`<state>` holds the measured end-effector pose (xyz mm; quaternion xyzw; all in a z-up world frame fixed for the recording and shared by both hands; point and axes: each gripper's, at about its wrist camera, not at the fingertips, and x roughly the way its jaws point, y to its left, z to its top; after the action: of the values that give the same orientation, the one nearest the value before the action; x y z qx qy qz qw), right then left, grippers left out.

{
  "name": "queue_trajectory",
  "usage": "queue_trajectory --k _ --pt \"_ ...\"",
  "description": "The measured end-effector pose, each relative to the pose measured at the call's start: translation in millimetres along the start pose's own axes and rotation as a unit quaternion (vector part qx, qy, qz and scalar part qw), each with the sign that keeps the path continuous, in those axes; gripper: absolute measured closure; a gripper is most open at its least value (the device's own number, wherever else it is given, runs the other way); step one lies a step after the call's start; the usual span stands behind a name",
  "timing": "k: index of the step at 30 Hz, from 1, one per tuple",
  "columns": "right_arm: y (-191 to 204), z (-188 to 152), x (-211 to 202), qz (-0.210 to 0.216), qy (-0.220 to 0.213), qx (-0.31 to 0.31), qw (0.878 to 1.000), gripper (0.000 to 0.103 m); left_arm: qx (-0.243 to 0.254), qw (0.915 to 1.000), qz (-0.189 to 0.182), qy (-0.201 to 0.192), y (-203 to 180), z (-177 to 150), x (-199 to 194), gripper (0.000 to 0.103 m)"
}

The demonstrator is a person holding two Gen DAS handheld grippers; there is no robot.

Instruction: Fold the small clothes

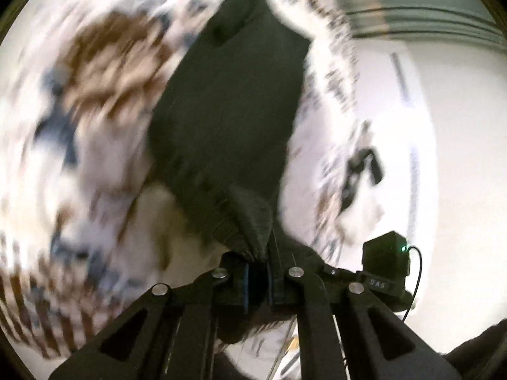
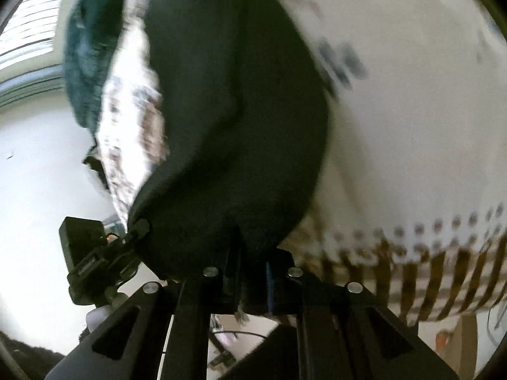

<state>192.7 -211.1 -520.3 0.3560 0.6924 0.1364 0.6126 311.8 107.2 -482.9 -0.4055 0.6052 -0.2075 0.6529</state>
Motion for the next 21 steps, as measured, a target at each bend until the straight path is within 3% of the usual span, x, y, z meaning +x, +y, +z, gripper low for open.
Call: queue_trajectory --k 7,11,15,17,19,20,21 --pt "73.7 120.8 -60.3 0.021 -0.094 -0.076 0.992 0.091 0.026 0.9962 -0.057 -0.061 -47.8 114.6 12.2 0.097" --pt "105.4 207.3 -68.8 0.03 -0.136 -0.086 0.986 0.091 0.019 0.9943 -0.053 -0.091 -47.6 189.0 23.1 0.097" --pt "128.0 290.1 -67.3 0.026 -0.148 -0.087 0.985 0.091 0.001 0.9928 -0.052 -0.108 -37.5 257.4 40.1 0.097" --pt "140.1 339.2 -55.1 0.023 -0.146 -0.076 0.986 0.091 -0.018 0.9922 -0.056 -0.11 -35.0 287.3 56.7 0.087" --pt "143.3 380.3 -47.0 0.041 -0.145 -0.056 0.987 0.087 -0.041 0.9889 -0.063 -0.128 -28.0 317.7 63.5 0.041" --pt "142.9 399.0 -44.9 0.056 -0.151 -0.044 0.986 0.082 -0.046 0.9858 -0.076 -0.142 -21.3 320.5 50.7 0.038" --pt "141.8 411.9 -45.6 0.064 -0.158 -0.037 0.985 0.07 -0.053 0.9814 -0.089 -0.162 -18.0 327.4 46.0 0.037"
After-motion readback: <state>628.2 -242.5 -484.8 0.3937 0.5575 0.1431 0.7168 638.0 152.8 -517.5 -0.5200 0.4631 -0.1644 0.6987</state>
